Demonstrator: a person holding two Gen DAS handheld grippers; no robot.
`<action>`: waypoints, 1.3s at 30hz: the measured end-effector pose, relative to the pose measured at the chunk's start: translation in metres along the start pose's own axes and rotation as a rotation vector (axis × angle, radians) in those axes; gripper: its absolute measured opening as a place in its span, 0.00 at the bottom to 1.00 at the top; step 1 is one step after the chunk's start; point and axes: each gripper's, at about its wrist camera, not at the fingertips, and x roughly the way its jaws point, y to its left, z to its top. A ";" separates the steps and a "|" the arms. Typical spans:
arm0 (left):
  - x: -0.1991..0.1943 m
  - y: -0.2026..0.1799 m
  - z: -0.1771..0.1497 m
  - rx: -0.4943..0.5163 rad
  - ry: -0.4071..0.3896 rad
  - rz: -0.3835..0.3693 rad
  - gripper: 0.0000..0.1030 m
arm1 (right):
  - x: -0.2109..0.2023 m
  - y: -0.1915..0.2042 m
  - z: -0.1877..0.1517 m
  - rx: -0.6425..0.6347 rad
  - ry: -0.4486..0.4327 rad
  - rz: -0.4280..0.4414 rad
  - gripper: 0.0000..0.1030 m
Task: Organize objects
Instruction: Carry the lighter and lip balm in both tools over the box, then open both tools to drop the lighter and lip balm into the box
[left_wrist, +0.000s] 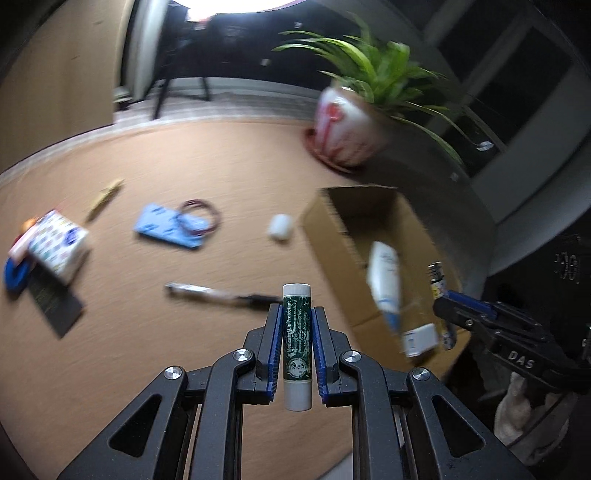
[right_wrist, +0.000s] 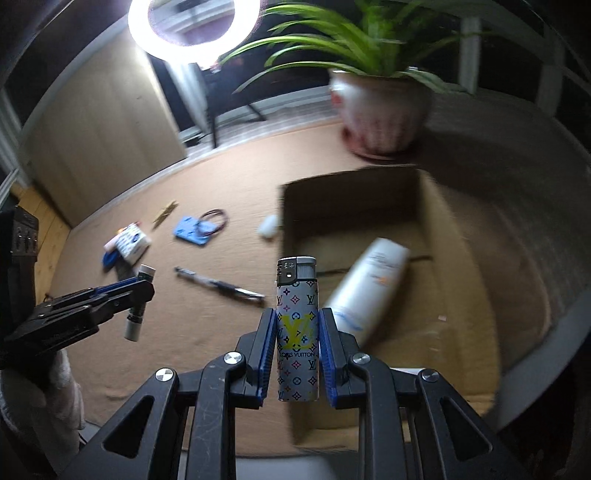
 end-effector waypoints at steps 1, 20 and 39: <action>0.004 -0.010 0.002 0.014 0.003 -0.012 0.16 | -0.002 -0.006 -0.001 0.010 -0.002 -0.009 0.20; 0.070 -0.127 0.004 0.174 0.078 -0.132 0.16 | -0.010 -0.079 -0.017 0.127 0.002 -0.068 0.20; 0.042 -0.072 0.011 0.042 0.023 -0.039 0.49 | -0.009 -0.064 -0.001 0.102 -0.030 -0.003 0.48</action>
